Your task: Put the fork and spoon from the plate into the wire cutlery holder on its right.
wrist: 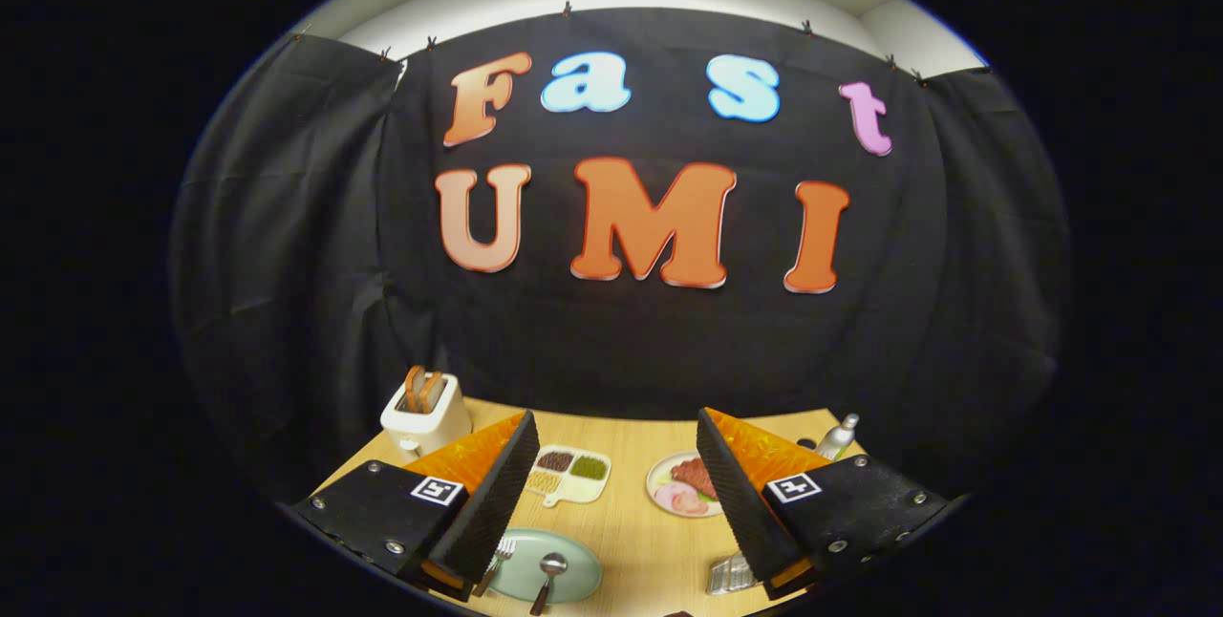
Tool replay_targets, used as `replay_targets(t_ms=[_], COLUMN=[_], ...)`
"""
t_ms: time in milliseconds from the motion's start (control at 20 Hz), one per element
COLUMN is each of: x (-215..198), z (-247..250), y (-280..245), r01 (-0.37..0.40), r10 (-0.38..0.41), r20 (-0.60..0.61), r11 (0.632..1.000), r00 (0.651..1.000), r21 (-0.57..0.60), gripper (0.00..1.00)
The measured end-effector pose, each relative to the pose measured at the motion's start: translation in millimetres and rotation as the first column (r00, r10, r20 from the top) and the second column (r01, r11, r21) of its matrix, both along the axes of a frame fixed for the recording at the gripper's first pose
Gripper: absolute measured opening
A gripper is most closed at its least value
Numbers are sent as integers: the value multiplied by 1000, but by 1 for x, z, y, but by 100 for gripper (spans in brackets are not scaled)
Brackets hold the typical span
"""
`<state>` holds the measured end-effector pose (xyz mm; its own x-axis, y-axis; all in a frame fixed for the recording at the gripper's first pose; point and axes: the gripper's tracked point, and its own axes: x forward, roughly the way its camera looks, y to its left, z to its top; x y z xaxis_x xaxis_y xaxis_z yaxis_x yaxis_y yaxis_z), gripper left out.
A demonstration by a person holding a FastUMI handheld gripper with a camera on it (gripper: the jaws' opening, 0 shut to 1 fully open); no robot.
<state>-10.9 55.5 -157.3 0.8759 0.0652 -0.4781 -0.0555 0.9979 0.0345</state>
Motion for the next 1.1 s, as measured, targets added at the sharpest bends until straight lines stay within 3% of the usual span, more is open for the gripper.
replay_targets(t_ms=[150, 400, 600, 750, 1100], x=[-13, -46, -87, -108, -136], z=[-47, -118, -172, -201, -263], y=[25, 56, 80, 87, 89], r01=[-52, -135, -160, -125, -104], r10=[55, 148, 209, 216, 181], r20=[-177, -448, -648, -747, -876], r11=[998, 989, 978, 976, 983], r00=[983, 882, 733, 628, 446], r21=[21, 61, 135, 177, 150], gripper=[99, 98, 95, 90, 78])
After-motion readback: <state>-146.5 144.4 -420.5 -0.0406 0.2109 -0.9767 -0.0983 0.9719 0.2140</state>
